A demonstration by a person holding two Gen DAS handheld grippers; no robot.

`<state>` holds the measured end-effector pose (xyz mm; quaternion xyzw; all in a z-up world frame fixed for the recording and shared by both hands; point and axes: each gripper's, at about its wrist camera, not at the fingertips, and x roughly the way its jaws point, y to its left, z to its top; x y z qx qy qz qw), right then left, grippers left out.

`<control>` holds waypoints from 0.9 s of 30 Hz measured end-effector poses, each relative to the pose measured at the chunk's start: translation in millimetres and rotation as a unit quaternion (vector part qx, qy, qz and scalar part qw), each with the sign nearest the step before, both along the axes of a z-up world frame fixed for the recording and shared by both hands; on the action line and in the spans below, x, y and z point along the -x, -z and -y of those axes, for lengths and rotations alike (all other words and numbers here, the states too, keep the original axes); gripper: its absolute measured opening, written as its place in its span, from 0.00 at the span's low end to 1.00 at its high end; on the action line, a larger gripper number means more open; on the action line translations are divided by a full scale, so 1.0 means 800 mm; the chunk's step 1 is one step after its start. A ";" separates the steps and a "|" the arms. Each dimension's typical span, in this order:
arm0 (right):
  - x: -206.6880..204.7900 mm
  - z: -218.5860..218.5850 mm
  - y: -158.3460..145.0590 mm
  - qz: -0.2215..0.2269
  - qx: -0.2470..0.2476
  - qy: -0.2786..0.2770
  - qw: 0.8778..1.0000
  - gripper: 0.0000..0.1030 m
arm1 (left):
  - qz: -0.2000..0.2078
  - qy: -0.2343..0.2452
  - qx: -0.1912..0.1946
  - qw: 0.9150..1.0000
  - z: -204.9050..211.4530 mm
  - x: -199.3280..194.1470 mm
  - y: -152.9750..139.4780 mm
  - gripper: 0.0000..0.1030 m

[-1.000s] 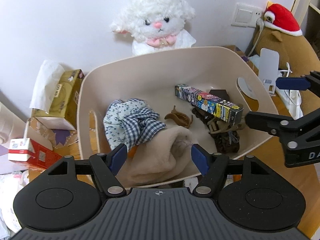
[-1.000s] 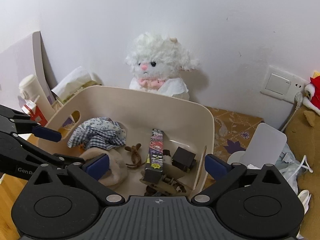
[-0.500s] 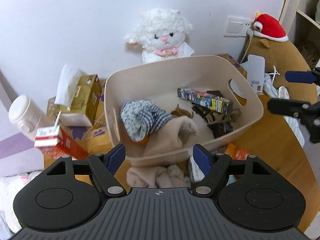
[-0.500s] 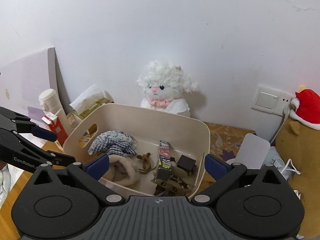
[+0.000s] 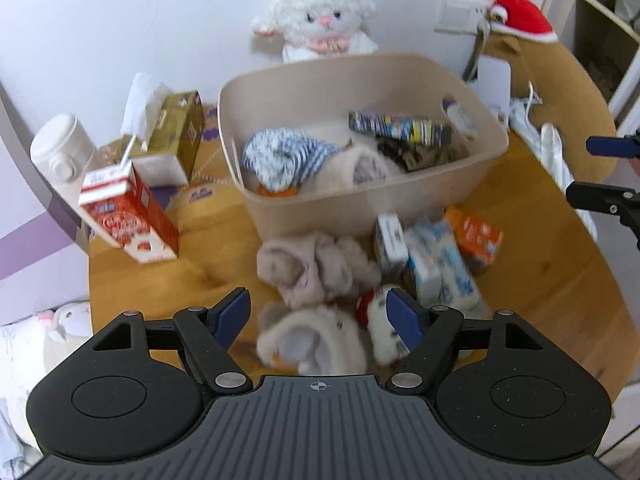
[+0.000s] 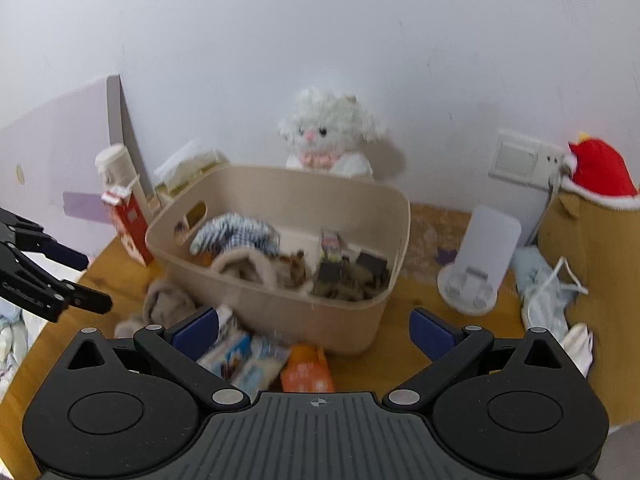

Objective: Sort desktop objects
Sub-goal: 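Withdraw both tools from the basket back toward the table items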

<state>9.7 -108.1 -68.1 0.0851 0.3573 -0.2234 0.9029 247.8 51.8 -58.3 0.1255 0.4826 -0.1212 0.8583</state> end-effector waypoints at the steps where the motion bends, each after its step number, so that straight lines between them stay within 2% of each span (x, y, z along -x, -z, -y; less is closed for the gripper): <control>1: 0.005 -0.004 0.005 -0.003 0.000 -0.001 1.000 1.00 | -0.008 0.004 -0.003 1.000 -0.001 0.003 0.005 0.74; 15: 0.047 -0.028 0.073 -0.064 -0.028 -0.002 0.998 1.00 | -0.069 -0.018 -0.007 0.997 -0.022 0.040 0.069 0.74; 18: 0.050 -0.030 0.084 -0.074 -0.020 -0.010 0.997 1.00 | -0.081 -0.016 -0.013 0.996 -0.020 0.045 0.083 0.74; 23: 0.051 -0.027 0.104 -0.088 -0.020 -0.012 0.996 1.00 | -0.085 -0.017 -0.026 0.996 -0.018 0.047 0.108 0.74; 27: 0.050 -0.022 0.129 -0.091 -0.015 -0.017 0.996 1.00 | -0.092 -0.032 -0.015 0.995 -0.018 0.040 0.122 0.74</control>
